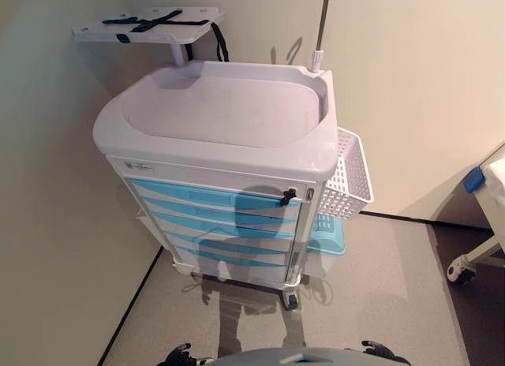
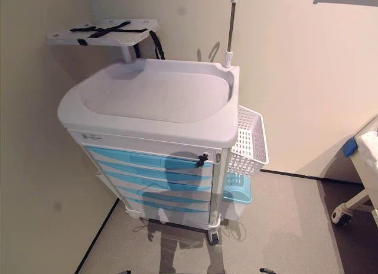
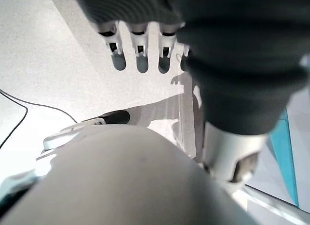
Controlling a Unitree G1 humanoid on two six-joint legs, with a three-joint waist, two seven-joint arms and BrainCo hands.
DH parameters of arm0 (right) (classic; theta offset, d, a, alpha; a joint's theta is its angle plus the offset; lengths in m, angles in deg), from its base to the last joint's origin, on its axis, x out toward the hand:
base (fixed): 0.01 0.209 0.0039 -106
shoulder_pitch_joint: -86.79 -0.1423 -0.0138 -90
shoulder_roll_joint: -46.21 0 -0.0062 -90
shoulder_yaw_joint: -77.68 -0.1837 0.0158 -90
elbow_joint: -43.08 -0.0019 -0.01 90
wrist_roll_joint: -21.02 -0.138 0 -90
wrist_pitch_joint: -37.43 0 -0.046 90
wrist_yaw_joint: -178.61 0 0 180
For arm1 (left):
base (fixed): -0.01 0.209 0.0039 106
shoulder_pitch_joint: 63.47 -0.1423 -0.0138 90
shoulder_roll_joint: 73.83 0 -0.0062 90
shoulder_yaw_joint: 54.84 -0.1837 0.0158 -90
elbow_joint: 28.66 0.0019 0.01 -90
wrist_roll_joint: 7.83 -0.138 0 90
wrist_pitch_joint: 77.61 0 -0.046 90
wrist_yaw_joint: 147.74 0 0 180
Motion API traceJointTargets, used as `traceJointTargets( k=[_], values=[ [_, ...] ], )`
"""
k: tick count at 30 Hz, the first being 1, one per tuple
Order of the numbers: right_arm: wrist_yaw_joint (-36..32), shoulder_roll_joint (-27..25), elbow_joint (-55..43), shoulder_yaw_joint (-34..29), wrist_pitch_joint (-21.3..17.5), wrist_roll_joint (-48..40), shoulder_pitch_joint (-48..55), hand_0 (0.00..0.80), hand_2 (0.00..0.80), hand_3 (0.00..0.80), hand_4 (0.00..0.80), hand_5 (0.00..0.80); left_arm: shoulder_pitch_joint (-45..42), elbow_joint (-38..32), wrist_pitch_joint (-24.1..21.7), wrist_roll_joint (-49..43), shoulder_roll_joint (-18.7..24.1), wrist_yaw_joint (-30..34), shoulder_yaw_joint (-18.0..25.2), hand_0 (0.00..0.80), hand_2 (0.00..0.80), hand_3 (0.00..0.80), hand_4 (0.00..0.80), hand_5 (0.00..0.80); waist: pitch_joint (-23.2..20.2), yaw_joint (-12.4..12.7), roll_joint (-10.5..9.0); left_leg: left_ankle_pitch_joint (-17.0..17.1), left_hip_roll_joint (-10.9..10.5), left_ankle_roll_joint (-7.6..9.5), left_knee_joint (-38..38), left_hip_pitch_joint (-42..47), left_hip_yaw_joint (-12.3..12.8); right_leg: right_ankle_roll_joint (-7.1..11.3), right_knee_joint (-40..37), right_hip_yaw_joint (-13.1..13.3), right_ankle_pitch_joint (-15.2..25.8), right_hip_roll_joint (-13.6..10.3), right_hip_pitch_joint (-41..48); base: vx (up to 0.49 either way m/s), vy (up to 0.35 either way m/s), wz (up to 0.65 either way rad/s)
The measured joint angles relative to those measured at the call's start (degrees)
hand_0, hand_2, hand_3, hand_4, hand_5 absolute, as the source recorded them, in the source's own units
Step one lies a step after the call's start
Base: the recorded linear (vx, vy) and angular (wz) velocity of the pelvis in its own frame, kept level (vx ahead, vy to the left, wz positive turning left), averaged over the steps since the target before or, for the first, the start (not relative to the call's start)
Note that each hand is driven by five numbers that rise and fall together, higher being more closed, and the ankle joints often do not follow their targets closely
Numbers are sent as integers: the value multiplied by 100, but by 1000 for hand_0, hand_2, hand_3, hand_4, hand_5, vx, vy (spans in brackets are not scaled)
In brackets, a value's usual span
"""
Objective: Open the drawer and pick up the medicine
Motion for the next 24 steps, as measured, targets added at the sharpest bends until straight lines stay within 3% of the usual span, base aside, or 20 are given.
traceJointTargets(
  k=[24],
  values=[
    [0,0,6,4,0,0,0,0,0,0,0,0,3,23,-1,2,-3,-1,1,0,0,0,0,0,-4,1,4,0,0,0,0,-1,-1,-1,0,-1,0,-1,0,0,0,0]
  ],
)
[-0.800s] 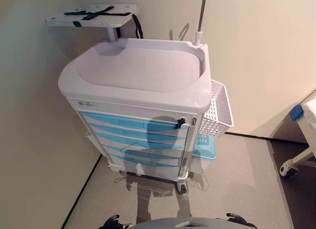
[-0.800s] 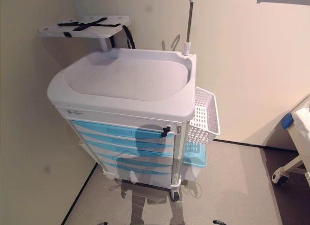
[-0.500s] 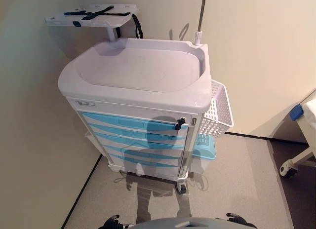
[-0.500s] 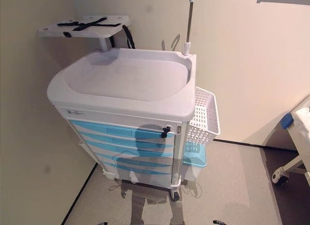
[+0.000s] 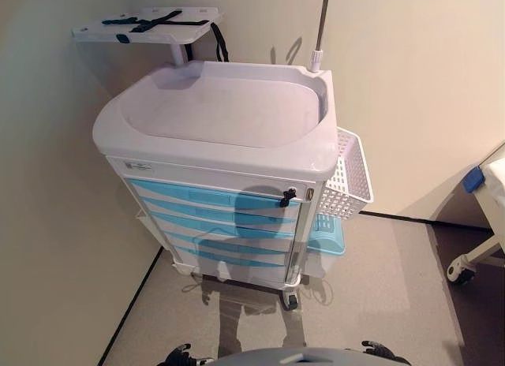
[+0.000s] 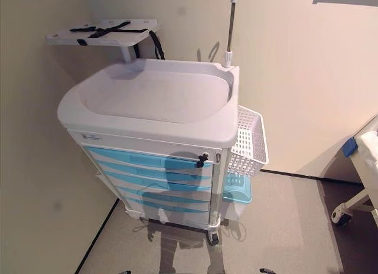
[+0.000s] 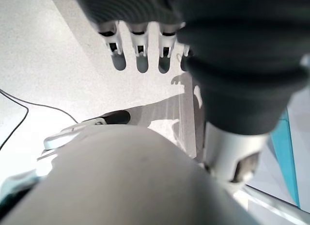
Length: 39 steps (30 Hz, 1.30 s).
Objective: Open the drawer and pick up the medicine
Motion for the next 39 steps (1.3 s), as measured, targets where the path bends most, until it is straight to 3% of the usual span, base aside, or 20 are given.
traceJointTargets(
  k=[10,13,18,22,26,29,36,39],
  values=[
    [5,-1,83,-3,0,-1,7,0,0,0,0,0,1,0,0,132,0,-10,31,0,0,0,0,0,3,4,-14,-2,0,-1,-21,-17,-2,1,0,-4,-2,-2,-15,7,3,0],
    [7,-2,88,-5,0,-1,10,0,0,0,0,0,26,-75,-9,477,6,-2,70,0,0,0,0,0,-12,-4,-34,-8,4,4,-25,-109,-10,1,-1,-10,-3,-2,-70,0,0,0],
    [27,0,80,-2,-4,-2,3,0,0,0,0,0,92,-423,-83,1276,11,1,530,0,0,0,0,0,-5,-5,-90,8,0,-5,-3,-243,-15,-15,0,-12,28,-4,-237,10,17,0],
    [38,0,52,-2,-43,-4,-28,0,0,0,0,0,356,-576,-185,1735,39,-25,544,0,0,0,0,0,32,-10,-138,18,-19,8,-2,-416,-14,-5,7,-8,42,-20,-415,13,45,-1],
    [38,-7,53,-2,-97,-4,-136,0,0,0,0,0,716,-779,-263,2165,45,-58,670,0,0,0,0,0,180,-22,-203,40,-50,20,100,-723,49,2,114,50,89,-52,-751,-87,71,-8],
    [42,-47,60,-2,-114,-6,-472,0,0,0,0,0,1309,-928,-357,2673,82,-64,745,0,0,0,0,0,591,-34,-223,37,-111,63,364,-1222,74,23,381,53,114,-113,-1243,-127,93,-9],
    [41,-52,-71,0,-132,-11,-992,0,0,0,0,0,2053,-1846,-599,4394,78,-26,1167,0,0,0,0,0,1108,-9,-399,-91,-236,195,904,-2041,374,133,1167,419,20,-274,-2361,-61,66,-21],
    [36,-42,-125,30,-130,-12,-1045,0,0,0,0,0,2355,-2049,-667,5009,27,61,1172,0,0,0,0,0,1298,-40,-452,-127,-318,264,1103,-2264,392,174,1397,485,-19,-356,-2606,-48,46,-3]
  ],
)
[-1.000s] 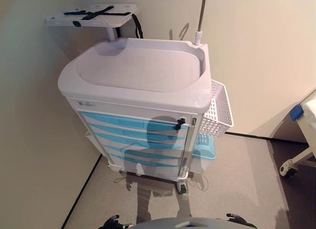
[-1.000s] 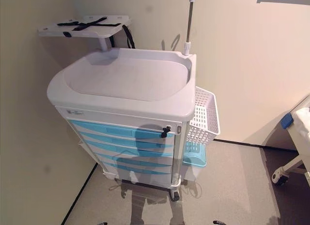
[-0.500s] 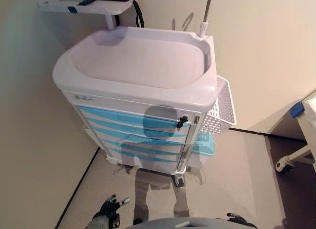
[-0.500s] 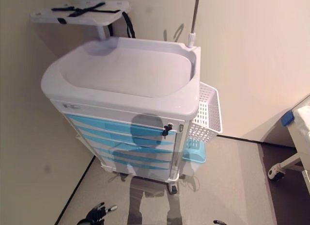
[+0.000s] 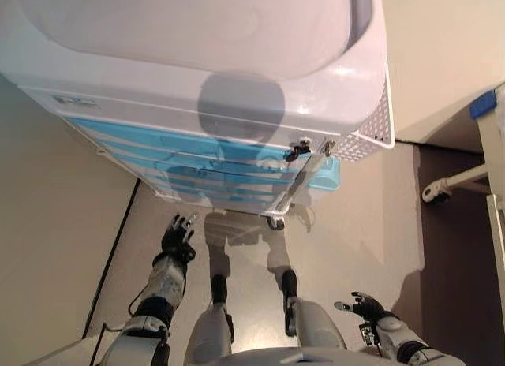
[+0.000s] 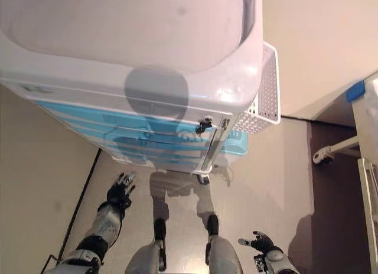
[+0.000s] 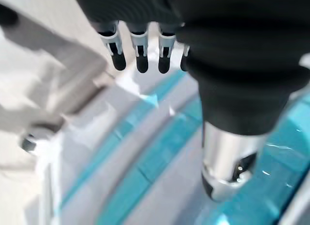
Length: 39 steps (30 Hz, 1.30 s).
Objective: Open the drawer and pick up the medicine
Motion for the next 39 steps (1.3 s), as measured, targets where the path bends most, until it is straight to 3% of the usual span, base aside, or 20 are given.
traceJointTargets(
  k=[5,11,23,39],
  values=[
    [-34,30,-33,187,0,-6,-151,0,0,0,0,0,711,-517,-82,1433,-385,212,220,0,0,0,0,0,251,-6,-155,-194,-115,85,600,-485,-34,55,672,2,-258,-150,-490,-35,5,7],
    [-69,23,-124,214,-2,-44,-398,0,0,0,0,0,1067,-946,-192,2299,-643,328,69,0,0,0,0,0,291,-20,-237,-525,-128,82,1495,-1177,-95,44,1572,24,-618,-213,-1160,-39,-30,7],
    [-217,-12,-160,403,-44,-57,-546,0,0,0,0,0,1102,-1074,-170,2430,-491,471,-183,0,0,0,0,0,284,-170,-305,-797,-69,65,2254,-1786,-211,19,2105,4,-792,-181,-1634,-10,-7,2],
    [-390,19,-149,414,-55,-39,-528,0,0,0,0,0,863,-1457,-78,2410,-173,597,-559,0,0,0,0,0,196,-154,-434,-784,-107,119,2176,-1774,-182,73,1955,19,-738,-215,-1591,1,0,0]
  ],
)
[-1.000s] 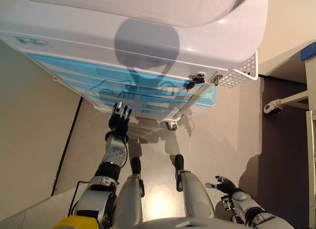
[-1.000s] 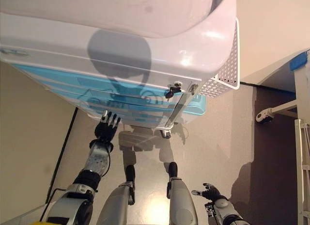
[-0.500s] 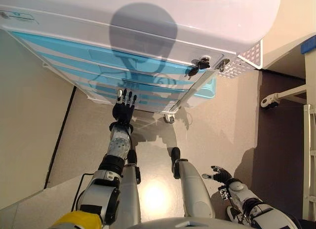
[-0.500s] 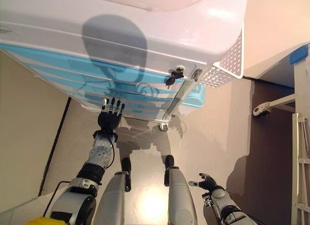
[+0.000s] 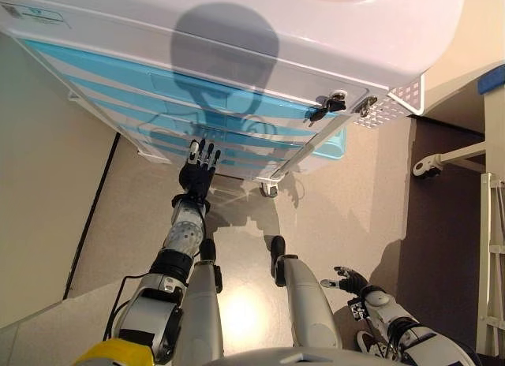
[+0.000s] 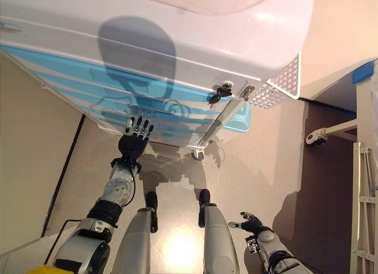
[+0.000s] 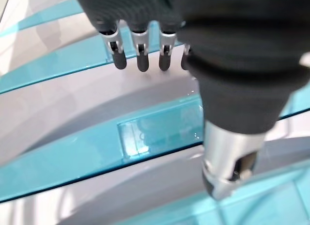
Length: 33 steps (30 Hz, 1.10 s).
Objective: Open the drawer and pick up the medicine
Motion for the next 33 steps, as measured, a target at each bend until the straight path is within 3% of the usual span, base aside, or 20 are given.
traceJointTargets(
  k=[5,20,24,29,30,31,32,33],
  values=[
    [-3,11,1,8,-2,3,29,0,0,0,0,0,-159,-344,-16,18,76,-19,-172,0,0,0,0,0,-4,11,8,33,-21,21,-227,249,28,22,-224,1,65,-16,242,0,0,0],
    [-7,1,19,7,-2,3,74,0,0,0,0,0,-238,-332,18,16,79,-48,-134,0,0,0,0,0,-19,5,12,210,-29,63,-714,570,140,66,-884,15,362,-5,593,-2,-4,-3],
    [-8,-5,27,15,-2,-1,91,0,0,0,0,0,-130,-87,28,0,113,1,-103,0,0,0,0,0,-111,7,-8,219,3,54,-730,517,135,63,-998,10,423,37,592,-5,-26,-1],
    [-9,-11,41,43,-3,-19,105,0,0,0,0,0,102,338,58,-6,218,10,-80,0,0,0,0,0,-292,-76,-165,230,42,42,-740,367,117,52,-1119,-34,501,77,513,3,-17,2],
    [-10,-8,37,54,-3,-21,105,0,0,0,0,0,114,354,58,-7,289,10,-67,326,326,326,326,326,-314,-94,-196,230,45,43,-735,336,117,53,-1139,-34,516,80,493,0,0,0],
    [-10,-9,39,99,-3,-22,102,0,0,0,0,0,124,354,59,-10,298,9,-74,430,430,430,430,430,-333,-117,-227,233,46,47,-722,292,119,54,-1146,-34,525,81,457,0,0,0],
    [-11,-8,64,153,-4,-22,103,0,0,0,0,0,127,354,71,-20,351,9,-82,775,775,775,775,775,-353,-138,-267,236,45,52,-702,226,114,59,-1168,-40,549,81,415,0,0,0],
    [-11,-6,71,168,-3,-22,103,0,0,0,0,0,131,356,72,-35,383,9,-85,775,775,775,775,775,-352,-143,-286,241,45,59,-699,205,117,64,-1206,-39,584,83,411,0,0,0]
  ],
)
